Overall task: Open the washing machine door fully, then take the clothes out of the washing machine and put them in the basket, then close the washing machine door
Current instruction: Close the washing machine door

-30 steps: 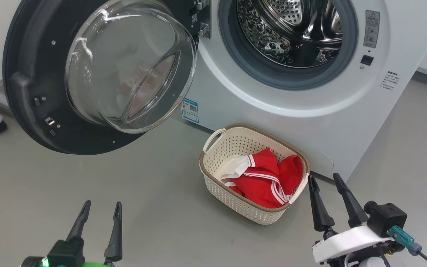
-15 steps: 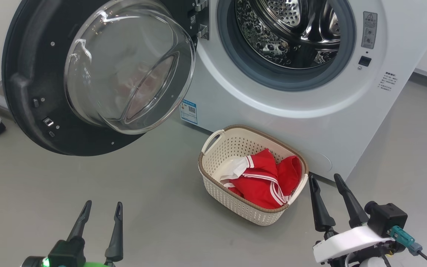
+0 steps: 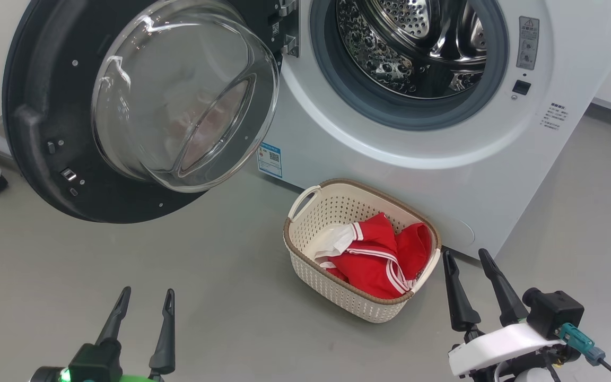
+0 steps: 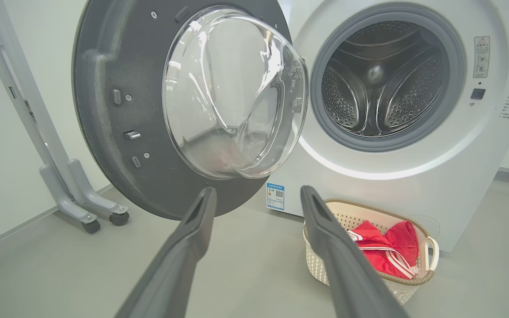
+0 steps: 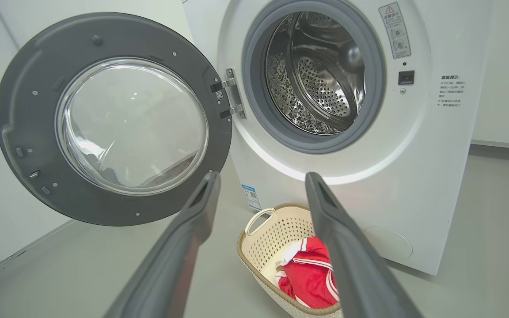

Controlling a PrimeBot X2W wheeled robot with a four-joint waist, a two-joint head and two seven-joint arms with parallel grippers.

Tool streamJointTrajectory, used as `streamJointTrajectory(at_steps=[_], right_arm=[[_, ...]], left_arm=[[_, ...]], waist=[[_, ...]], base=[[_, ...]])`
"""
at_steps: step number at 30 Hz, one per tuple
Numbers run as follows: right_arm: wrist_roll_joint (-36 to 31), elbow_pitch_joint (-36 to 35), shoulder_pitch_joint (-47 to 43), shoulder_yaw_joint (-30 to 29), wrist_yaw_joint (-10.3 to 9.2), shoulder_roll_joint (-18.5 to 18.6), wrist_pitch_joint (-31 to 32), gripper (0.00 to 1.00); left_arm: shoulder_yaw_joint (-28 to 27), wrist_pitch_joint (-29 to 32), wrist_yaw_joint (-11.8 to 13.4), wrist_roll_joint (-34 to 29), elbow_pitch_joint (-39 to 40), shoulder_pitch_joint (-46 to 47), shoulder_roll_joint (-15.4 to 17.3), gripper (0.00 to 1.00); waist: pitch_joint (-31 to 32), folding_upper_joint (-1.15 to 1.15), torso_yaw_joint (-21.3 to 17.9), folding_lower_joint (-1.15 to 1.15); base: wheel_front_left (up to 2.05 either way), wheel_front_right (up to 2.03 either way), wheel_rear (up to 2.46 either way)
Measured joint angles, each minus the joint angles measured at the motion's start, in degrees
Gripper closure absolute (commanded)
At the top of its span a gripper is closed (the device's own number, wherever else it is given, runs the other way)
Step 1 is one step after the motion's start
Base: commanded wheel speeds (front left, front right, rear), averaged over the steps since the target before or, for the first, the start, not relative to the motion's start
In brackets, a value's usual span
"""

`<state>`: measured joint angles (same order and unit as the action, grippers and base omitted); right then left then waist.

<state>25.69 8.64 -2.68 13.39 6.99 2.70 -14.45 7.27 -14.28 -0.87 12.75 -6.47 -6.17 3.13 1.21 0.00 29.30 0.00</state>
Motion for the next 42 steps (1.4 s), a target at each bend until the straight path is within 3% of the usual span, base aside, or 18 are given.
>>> streamJointTrajectory(at_steps=[1, 2, 3, 12, 21, 35, 42], right_arm=[[0.0, 0.0, 0.0, 0.0, 0.00, 0.0, 0.0, 0.00], [0.0, 0.0, 0.0, 0.0, 0.00, 0.0, 0.0, 0.00], [0.0, 0.0, 0.0, 0.0, 0.00, 0.0, 0.0, 0.00], [0.0, -0.1, 0.0, 0.2, 0.00, 0.0, 0.0, 0.00], [0.0, -0.8, 0.0, -0.1, 0.00, 0.0, 0.0, 0.00], [-1.3, -2.5, 0.0, 1.0, 0.00, 1.2, 0.0, 0.00], [-2.2, -3.4, 0.9, 1.0, 0.00, 3.2, 0.2, 0.00]], left_arm=[[0.0, 0.0, 0.0, 0.0, 0.0, 0.0, 0.0, 0.34], [0.0, 0.0, 0.0, 0.0, -0.1, 0.0, 0.0, 0.84], [0.0, 0.0, 0.0, 0.0, -0.1, 0.0, 0.0, 1.00], [-0.3, 0.0, 0.0, -0.2, -0.2, 0.0, 0.0, 1.00], [-4.7, 0.0, 0.1, -0.1, 1.4, 0.2, 2.0, 1.00], [-16.5, 0.7, 0.5, 3.0, 4.3, 6.8, 13.3, 1.00], [-21.6, 4.8, -1.8, 8.8, 2.1, 12.4, 17.4, 1.00]], waist=[[0.0, 0.00, 0.0, 0.00], [0.0, 0.00, 0.0, 0.00], [0.0, 0.00, 0.0, 0.00], [-0.1, 0.00, 0.0, 0.00], [-1.3, 0.00, 0.3, 0.00], [-4.6, 0.00, -1.0, 0.00], [-7.8, 0.00, -2.3, 0.00]], base=[[0.00, 0.00, 0.00], [0.00, 0.00, 0.00], [0.00, 0.00, 0.00], [0.00, 0.00, 0.00], [0.00, 0.00, 0.00], [0.00, 0.00, 0.00], [0.00, 0.00, 0.00]])
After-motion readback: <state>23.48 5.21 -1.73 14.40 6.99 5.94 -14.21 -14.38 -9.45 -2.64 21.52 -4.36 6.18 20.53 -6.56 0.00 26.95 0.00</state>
